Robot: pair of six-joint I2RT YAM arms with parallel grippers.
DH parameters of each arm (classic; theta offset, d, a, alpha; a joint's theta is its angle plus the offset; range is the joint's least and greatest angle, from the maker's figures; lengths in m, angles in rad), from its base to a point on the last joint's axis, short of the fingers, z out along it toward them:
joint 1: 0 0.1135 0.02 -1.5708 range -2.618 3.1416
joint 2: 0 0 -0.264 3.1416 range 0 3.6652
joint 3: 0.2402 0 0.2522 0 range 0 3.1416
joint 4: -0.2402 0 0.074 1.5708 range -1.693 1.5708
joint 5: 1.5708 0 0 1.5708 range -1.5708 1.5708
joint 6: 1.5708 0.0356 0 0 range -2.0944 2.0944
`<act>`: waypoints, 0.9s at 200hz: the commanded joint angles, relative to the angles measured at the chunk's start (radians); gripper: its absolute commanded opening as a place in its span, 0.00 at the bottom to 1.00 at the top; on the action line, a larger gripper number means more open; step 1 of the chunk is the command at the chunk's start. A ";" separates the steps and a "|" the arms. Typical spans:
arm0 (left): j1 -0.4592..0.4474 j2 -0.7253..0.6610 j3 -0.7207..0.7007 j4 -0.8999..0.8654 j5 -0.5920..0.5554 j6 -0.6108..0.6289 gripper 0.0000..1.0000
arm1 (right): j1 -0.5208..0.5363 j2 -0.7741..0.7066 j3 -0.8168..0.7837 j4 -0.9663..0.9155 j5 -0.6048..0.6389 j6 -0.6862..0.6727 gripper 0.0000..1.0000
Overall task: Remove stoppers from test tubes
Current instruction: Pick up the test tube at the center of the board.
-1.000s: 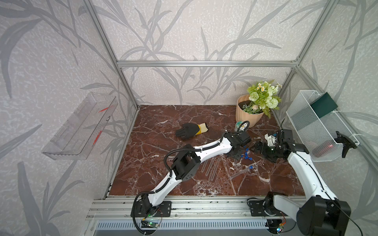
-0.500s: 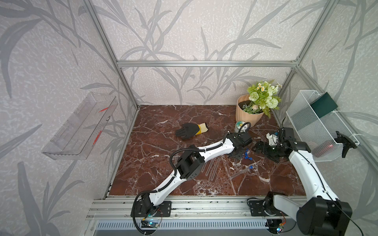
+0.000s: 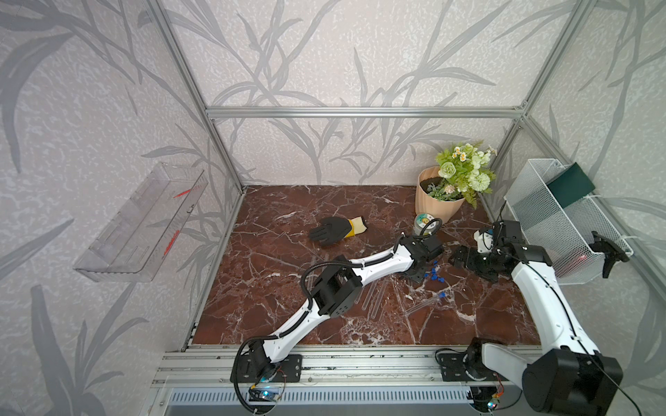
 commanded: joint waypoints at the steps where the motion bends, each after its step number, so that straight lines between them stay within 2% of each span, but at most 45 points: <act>1: 0.003 0.021 0.006 -0.040 0.001 0.009 0.40 | 0.002 0.004 0.025 -0.029 0.027 -0.012 0.95; 63: 0.005 -0.027 -0.055 -0.053 0.012 0.013 0.27 | 0.002 0.002 0.038 -0.022 0.035 -0.005 0.95; 139: 0.014 -0.178 -0.277 0.002 0.046 -0.001 0.24 | -0.005 0.023 0.044 0.024 0.017 0.017 0.94; 180: 0.034 -0.180 -0.272 0.011 0.083 -0.027 0.27 | -0.006 0.023 0.030 0.043 0.002 0.029 0.94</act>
